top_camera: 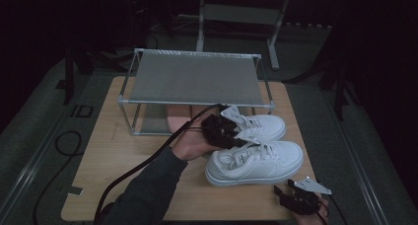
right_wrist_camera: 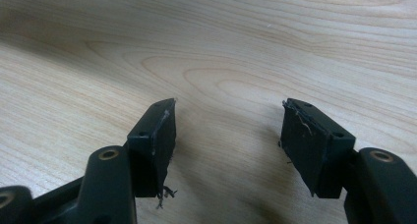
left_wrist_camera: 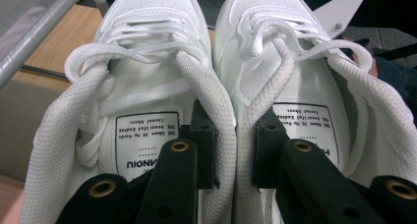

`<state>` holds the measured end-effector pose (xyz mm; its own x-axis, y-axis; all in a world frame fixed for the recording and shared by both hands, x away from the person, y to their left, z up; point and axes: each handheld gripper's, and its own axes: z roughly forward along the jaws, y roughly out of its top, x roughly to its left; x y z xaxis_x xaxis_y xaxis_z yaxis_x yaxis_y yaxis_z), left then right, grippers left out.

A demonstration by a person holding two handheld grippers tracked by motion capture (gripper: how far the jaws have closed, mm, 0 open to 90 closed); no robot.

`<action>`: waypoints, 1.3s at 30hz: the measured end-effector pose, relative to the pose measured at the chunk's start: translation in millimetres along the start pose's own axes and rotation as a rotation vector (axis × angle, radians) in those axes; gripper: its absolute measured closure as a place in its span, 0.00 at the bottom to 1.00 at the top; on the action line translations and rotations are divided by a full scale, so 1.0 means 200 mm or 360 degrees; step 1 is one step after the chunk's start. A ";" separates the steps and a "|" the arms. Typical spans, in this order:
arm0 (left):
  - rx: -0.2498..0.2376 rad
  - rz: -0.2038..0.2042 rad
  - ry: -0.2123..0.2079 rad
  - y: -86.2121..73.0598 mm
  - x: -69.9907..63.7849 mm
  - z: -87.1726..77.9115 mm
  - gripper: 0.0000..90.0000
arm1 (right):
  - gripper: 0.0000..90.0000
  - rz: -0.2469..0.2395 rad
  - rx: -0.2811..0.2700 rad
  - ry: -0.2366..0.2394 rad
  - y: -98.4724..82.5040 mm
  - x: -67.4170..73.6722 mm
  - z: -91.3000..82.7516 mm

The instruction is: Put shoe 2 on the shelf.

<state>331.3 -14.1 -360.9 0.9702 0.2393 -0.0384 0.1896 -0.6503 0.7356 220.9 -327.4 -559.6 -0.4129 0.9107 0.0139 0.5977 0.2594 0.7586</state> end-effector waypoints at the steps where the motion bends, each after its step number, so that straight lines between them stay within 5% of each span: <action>1: -0.0002 0.0002 -0.0003 0.01 0.00 0.00 0.85 | 0.42 0.0000 -0.0001 0.0000 0.00 0.00 0.00; 17: -0.0029 0.0008 -0.0038 0.09 0.01 -0.02 0.85 | 0.42 -0.0004 0.0000 -0.0001 0.00 0.00 0.00; 39: -0.0079 0.0074 0.0007 0.26 0.02 -0.10 0.85 | 0.42 0.0005 -0.0003 0.0002 0.00 0.00 0.00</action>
<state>341.7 -33.5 -309.5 0.9771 0.2128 -0.0008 0.1366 -0.6243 0.7691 220.9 -327.6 -559.7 -0.4118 0.9111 0.0168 0.5977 0.2561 0.7597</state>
